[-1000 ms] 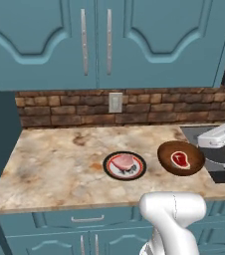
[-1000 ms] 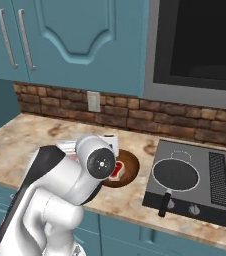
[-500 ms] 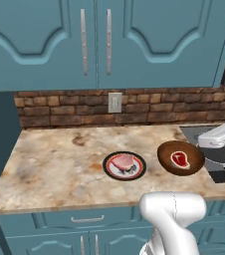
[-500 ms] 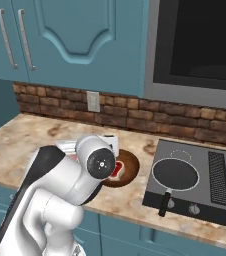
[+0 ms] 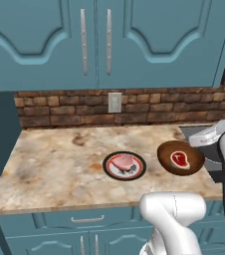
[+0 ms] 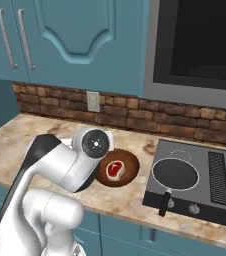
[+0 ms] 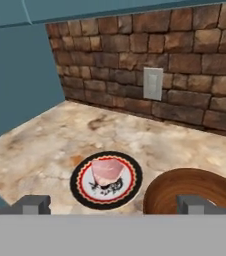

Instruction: Place one of the steaks on the plate and the other in the bowl. Then place the bowl in the fridge.

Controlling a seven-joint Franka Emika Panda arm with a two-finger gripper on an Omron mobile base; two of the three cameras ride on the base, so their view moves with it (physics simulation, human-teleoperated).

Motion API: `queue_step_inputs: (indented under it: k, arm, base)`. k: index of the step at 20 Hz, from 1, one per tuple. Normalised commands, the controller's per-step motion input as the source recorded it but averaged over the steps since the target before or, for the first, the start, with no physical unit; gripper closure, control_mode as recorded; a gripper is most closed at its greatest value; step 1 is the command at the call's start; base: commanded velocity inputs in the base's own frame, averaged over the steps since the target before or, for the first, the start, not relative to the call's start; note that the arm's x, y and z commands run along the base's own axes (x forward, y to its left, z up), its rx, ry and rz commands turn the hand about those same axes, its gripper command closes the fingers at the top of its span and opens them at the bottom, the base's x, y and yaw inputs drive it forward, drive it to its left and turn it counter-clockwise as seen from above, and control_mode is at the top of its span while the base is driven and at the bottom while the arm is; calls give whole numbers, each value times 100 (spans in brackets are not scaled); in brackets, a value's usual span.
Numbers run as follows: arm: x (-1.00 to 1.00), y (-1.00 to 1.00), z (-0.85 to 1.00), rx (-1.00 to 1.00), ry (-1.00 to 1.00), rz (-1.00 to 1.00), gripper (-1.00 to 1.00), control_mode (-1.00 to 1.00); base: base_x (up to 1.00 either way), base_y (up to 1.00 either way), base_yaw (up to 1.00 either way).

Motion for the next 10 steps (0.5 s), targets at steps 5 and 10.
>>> queue_step_inputs:
  k: [5,10]
  arm:
    - [0,1,-8,-3,0,4,-100,-100]
    - [-2,0,-1,-12,-1,15,-100,-100]
  base:
    - [0,0,0]
    - [0,0,0]
